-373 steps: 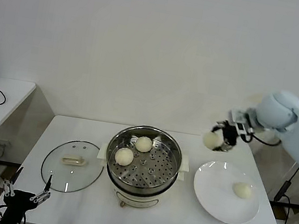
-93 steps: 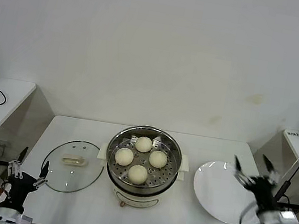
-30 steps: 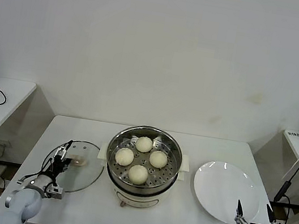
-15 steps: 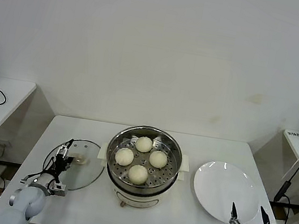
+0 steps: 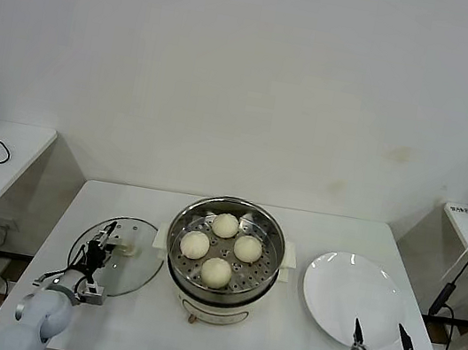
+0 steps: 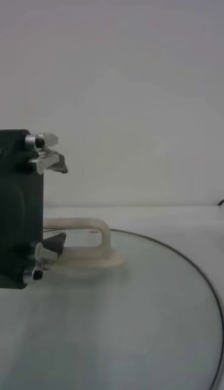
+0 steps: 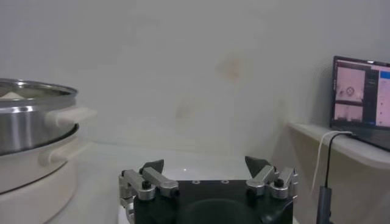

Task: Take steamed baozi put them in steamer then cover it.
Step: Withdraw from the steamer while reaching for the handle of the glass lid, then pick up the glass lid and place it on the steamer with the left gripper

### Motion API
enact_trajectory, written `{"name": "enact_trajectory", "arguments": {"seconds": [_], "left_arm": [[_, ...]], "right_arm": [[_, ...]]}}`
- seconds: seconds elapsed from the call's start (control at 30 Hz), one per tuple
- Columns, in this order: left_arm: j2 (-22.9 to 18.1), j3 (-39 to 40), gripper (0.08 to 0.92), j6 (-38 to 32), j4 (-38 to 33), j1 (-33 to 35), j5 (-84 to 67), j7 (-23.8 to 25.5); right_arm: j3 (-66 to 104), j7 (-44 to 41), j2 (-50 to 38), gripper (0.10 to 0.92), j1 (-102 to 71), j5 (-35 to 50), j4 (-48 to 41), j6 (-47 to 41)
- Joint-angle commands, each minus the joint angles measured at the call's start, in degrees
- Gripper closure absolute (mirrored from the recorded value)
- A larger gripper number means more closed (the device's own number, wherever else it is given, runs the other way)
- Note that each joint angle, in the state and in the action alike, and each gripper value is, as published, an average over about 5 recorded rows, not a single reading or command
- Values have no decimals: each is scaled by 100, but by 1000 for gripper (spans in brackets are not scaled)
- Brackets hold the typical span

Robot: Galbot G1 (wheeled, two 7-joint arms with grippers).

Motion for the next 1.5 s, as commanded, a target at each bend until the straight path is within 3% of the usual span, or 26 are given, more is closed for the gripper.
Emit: {"name": "enact_trajectory", "arguments": {"seconds": [0.03, 0.43, 0.67, 0.8, 0.97, 1.23, 1.5], "left_arm": [[34, 14, 476, 4, 9, -16, -62, 199], [-66, -122, 835, -4, 57, 92, 47, -276], [-103, -508, 859, -25, -593, 639, 262, -954], [-44, -782, 859, 24, -1175, 1075, 302, -1041], [95, -1211, 859, 182, -2058, 1654, 162, -780], [469, -1909, 859, 578, -3681, 2565, -425, 169], [783, -1848, 859, 1348, -4927, 2703, -969, 772]], "right_arm": [[-51, -4, 17, 203, -5, -40, -27, 18], [-62, -14, 19, 203, -28, -49, -19, 34], [-85, -18, 5, 202, -48, -63, 10, 33], [-118, -23, -20, 203, -58, -72, 24, 31], [-177, -28, -63, 203, -55, -91, 15, 39], [-262, -30, -123, 202, -41, -119, 26, 67], [-367, -35, -176, 203, -10, -266, -30, 134]]}}
